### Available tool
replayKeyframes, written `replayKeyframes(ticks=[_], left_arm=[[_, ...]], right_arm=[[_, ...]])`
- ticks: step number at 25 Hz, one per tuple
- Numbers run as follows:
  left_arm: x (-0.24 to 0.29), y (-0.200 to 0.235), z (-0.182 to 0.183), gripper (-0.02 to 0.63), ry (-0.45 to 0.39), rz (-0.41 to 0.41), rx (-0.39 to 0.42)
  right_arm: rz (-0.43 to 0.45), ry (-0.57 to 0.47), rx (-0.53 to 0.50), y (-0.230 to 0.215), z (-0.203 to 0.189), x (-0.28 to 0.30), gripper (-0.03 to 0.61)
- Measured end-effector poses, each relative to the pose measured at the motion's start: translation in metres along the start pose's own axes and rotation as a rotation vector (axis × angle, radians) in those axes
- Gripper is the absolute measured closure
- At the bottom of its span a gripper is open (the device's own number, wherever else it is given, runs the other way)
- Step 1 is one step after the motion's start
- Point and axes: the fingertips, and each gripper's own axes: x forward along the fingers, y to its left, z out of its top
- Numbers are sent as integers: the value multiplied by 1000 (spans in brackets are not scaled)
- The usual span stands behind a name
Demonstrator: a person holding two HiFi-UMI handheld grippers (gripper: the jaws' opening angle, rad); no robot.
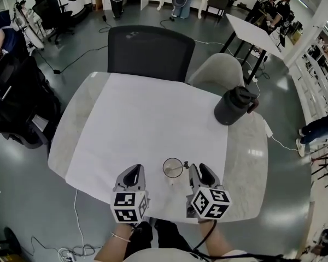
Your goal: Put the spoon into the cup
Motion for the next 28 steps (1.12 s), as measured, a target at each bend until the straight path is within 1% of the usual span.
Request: replayKeyframes(ticks=[2, 5, 8, 16, 22, 24, 28], left_arm=[[-2, -3, 9, 595, -18, -9, 8], [-3, -8, 25, 595, -52, -24, 24], [-3, -17, 43, 595, -88, -41, 47], [-5, -36, 99, 595, -207, -85, 85], [-10, -52, 144, 595, -308, -107, 124], [-10, -53, 153, 595, -325, -107, 139], [-11, -51, 164, 595, -345, -102, 148]], right_arm=[[-8, -19, -5, -1, 9, -8, 432], [-33, -66, -39, -4, 27, -19, 495], [-58, -111, -71, -11, 46, -32, 512], [-107, -247, -95, -24, 97, -63, 531], [-136, -382, -156, -29, 146, -87, 541], [-142, -405, -161, -29, 156, -91, 546], [-151, -407, -178, -28, 162, -90, 548]])
